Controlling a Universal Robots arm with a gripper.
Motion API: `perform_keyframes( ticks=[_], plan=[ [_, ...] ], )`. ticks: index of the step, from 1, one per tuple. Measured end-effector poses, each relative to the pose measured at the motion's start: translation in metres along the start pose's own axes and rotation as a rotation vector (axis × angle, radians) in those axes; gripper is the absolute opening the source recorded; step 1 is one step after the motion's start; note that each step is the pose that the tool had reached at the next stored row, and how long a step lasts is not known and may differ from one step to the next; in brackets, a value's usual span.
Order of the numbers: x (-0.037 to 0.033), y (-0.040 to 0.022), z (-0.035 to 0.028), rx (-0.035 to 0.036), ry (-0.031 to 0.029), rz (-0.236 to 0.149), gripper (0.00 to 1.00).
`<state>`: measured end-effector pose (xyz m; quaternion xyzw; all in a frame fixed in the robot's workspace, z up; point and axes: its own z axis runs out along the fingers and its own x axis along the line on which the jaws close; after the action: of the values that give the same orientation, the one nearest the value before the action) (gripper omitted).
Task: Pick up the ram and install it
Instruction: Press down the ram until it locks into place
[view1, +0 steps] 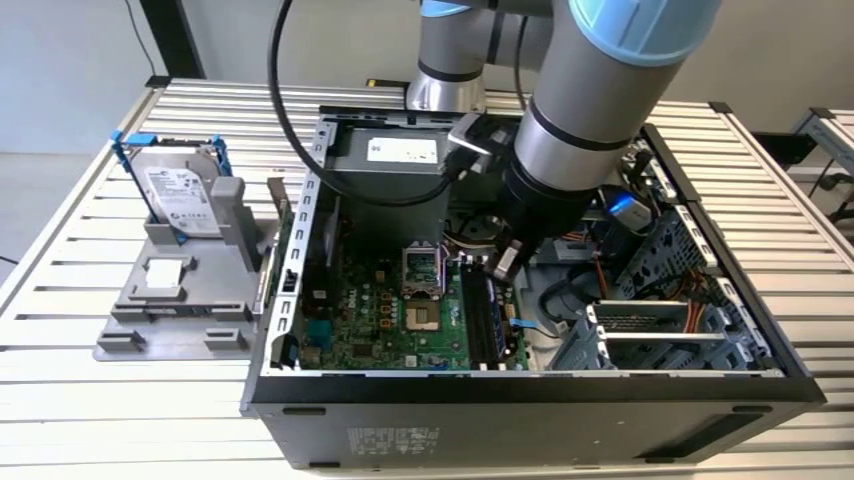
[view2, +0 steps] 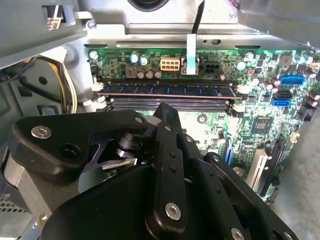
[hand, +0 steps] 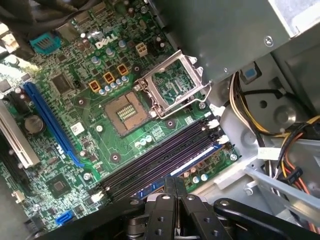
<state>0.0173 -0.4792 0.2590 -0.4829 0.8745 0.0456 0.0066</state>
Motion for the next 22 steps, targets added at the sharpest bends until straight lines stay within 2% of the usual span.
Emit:
perform_keyframes(
  ticks=[7, 11, 14, 16, 17, 19, 21, 22],
  plan=[
    [-0.0016, -0.0026, -0.0001, -0.0046, 0.0006, -0.05, 0.0],
    [-0.0019, -0.003, -0.0001, -0.0097, -0.0009, -0.094, 0.0],
    [-0.0019, -0.003, -0.0001, -0.0128, 0.0003, -0.138, 0.0],
    [-0.0019, -0.003, -0.0001, -0.0129, -0.0006, -0.163, 0.0],
    [-0.0018, -0.003, -0.0001, -0.0088, -0.0039, -0.175, 0.0],
    [-0.0019, -0.003, 0.0, 0.0074, -0.0135, -0.195, 0.0],
    [-0.0019, -0.003, 0.0001, 0.0336, -0.0266, -0.209, 0.0],
    [-0.0019, -0.003, 0.0003, 0.0436, -0.0316, -0.215, 0.0]
  ],
)
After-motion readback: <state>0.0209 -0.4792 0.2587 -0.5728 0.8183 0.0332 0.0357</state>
